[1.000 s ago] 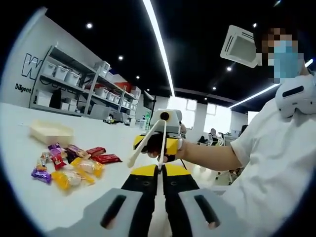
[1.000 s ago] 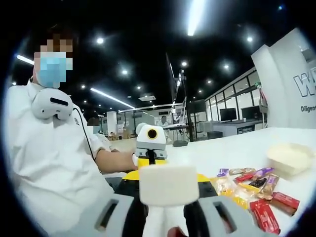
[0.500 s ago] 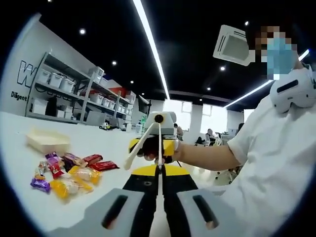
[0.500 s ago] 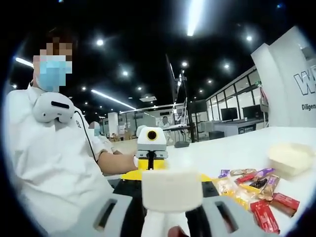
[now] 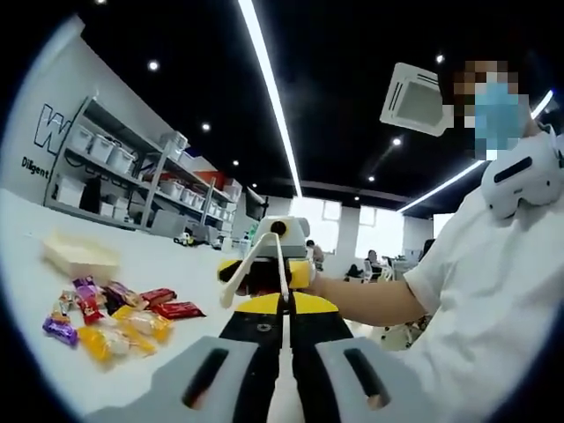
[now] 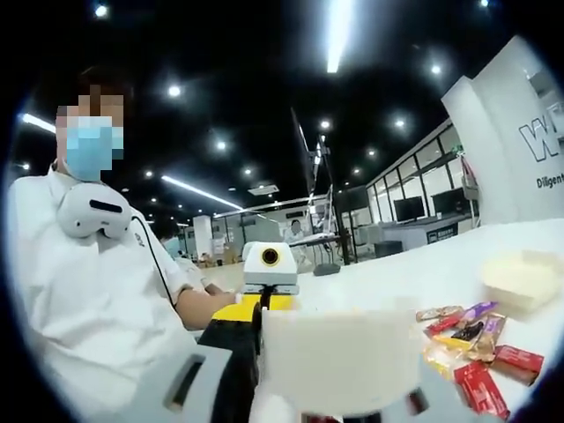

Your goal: Place the target food into the container with the food tongs after gripping and lifting it, then release it inside without dropping or visibly crushing the food.

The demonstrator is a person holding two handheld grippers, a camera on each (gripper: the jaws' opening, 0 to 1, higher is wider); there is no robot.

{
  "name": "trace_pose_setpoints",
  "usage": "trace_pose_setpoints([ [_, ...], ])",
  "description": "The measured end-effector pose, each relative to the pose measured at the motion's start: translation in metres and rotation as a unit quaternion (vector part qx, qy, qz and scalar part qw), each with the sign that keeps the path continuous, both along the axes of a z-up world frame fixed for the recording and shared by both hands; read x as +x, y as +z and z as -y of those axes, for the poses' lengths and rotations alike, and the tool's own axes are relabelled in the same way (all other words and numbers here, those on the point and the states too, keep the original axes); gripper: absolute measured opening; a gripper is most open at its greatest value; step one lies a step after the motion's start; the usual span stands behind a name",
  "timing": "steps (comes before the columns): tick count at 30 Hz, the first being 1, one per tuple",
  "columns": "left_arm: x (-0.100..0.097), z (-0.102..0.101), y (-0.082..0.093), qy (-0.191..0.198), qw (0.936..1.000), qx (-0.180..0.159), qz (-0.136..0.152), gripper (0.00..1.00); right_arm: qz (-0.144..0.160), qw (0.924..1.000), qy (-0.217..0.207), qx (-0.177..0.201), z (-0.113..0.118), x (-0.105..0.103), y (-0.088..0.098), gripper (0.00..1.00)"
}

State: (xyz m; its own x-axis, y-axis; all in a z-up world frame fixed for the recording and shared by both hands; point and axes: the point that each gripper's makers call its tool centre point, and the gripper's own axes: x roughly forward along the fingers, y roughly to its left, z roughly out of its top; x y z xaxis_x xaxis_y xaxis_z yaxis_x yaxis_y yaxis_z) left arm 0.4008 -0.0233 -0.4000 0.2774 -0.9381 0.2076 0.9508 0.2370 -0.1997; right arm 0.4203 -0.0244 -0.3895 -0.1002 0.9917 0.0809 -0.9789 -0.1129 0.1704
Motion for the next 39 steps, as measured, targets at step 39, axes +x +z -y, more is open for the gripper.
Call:
trace_pose_setpoints([
  [39, -0.001, 0.016, 0.011, -0.013, 0.9996, -0.016, 0.02, 0.0, -0.037, 0.9982, 0.014, 0.045, 0.002, -0.001, 0.02, 0.27],
])
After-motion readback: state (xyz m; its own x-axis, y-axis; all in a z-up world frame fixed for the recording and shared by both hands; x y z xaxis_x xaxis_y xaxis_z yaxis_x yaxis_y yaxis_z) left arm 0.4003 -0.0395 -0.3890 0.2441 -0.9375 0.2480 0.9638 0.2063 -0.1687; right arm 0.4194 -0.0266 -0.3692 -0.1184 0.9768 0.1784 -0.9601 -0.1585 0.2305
